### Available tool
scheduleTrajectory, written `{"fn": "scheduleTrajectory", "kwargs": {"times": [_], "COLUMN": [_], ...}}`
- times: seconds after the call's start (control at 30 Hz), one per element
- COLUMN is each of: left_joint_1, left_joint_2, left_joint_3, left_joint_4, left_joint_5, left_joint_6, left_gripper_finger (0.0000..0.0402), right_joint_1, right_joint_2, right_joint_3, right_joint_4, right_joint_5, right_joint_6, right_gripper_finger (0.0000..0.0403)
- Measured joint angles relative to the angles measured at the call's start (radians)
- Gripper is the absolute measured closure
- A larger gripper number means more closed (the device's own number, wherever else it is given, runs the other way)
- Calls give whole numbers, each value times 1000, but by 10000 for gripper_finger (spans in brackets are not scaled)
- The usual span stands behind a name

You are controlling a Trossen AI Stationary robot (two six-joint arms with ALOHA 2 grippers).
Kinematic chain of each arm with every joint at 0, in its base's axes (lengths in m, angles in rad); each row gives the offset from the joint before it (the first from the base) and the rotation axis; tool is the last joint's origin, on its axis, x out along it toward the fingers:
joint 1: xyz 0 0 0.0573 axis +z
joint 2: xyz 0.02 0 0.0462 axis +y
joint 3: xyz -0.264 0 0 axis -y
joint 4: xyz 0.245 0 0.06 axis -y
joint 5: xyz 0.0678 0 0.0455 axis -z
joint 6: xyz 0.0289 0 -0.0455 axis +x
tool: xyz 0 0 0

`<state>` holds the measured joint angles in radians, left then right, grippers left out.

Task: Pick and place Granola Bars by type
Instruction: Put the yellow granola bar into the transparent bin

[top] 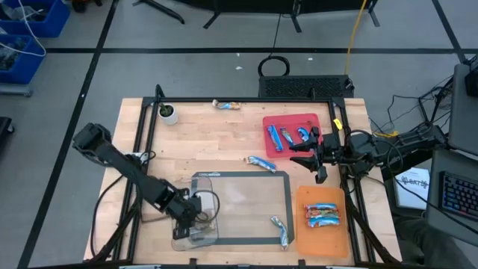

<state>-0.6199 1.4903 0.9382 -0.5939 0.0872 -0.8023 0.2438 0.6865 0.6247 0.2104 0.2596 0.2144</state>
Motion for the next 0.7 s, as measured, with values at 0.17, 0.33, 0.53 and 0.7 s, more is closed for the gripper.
{"fn": "scheduleTrajectory", "kwargs": {"times": [0.17, 0.33, 0.53, 0.7], "left_joint_1": [59, 124, 221, 334], "left_joint_2": [-110, -208, -301, -340], "left_joint_3": [0, 0, 0, 18], "left_joint_4": [-30, -37, -84, -162], "left_joint_5": [-20, -75, -178, -229], "left_joint_6": [69, 190, 320, 427], "left_gripper_finger": [197, 176, 146, 117], "right_joint_1": [0, 0, 0, 0], "right_joint_2": [0, 0, 0, 0], "right_joint_3": [0, 0, 0, 0], "right_joint_4": [0, 1, 2, 17], "right_joint_5": [0, 0, 0, 5], "right_joint_6": [-18, -17, -17, -17], "right_gripper_finger": [236, 236, 236, 236]}}
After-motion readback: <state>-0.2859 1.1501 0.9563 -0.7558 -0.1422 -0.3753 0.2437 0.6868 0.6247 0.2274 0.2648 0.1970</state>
